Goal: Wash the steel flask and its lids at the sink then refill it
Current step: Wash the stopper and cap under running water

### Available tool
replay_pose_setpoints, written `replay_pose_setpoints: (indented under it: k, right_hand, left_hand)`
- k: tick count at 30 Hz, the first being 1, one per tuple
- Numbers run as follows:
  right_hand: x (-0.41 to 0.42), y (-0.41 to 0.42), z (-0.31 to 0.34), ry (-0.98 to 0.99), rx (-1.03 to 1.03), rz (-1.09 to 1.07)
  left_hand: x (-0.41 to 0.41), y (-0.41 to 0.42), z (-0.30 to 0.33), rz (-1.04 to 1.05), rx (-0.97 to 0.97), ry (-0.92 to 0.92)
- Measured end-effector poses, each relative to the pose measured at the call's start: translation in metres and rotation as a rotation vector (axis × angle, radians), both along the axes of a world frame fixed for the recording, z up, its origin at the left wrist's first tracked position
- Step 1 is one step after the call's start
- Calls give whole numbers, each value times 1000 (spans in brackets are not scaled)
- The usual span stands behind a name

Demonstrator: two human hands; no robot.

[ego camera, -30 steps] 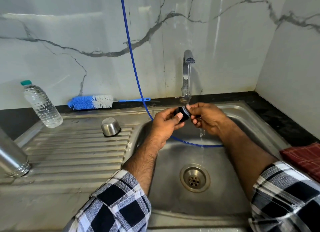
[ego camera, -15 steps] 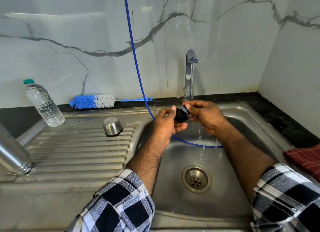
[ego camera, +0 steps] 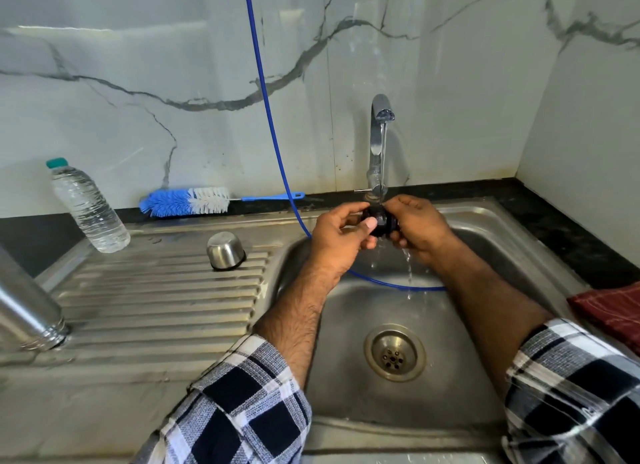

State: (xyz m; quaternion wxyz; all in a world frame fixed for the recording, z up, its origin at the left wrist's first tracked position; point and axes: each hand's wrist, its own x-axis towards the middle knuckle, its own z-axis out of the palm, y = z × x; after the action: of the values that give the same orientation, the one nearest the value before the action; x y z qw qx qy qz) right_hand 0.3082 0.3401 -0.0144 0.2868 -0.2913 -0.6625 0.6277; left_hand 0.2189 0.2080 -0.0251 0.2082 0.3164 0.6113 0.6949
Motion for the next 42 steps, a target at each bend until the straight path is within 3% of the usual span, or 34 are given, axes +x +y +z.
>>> replay_pose_setpoints:
  k: [5,7,10,15,20,23,26,31,35,39,42]
  right_hand:
    - [10,-3,7,71,-232,260]
    - [9,-3,4,38,-162,331]
    - [6,-9,7,8,-8,263]
    - [6,-11,9,59,-26,254]
    - [2,-12,8,-49,126,115]
    - [0,-12,11,36,-137,83]
    - [5,-9,15,127,-354,170]
    - [11,-4,10,158,-329,267]
    - [11,1,8,99,-271,238]
    - [5,-3,11,44,-186,235]
    - [6,-5,11,25,-247,329]
  left_hand:
    - [-5,0,6,69,-22,-208]
    - [-8,-4,5,81,-43,-332]
    - [-13,-8,5,73,-20,-399]
    - [-12,-7,7,0,25,-381]
    - [-7,-6,4,-76,13,-254]
    - [-3,-3,3,-65,42,-138]
    - [-4,-1,5,-24,68,-137]
    - [-4,-1,9,-14,41,-170]
    - [-4,-5,3,-60,8,-84]
    - [0,-3,1,29,20,-48]
    - [-3,-3,1,67,7,-113]
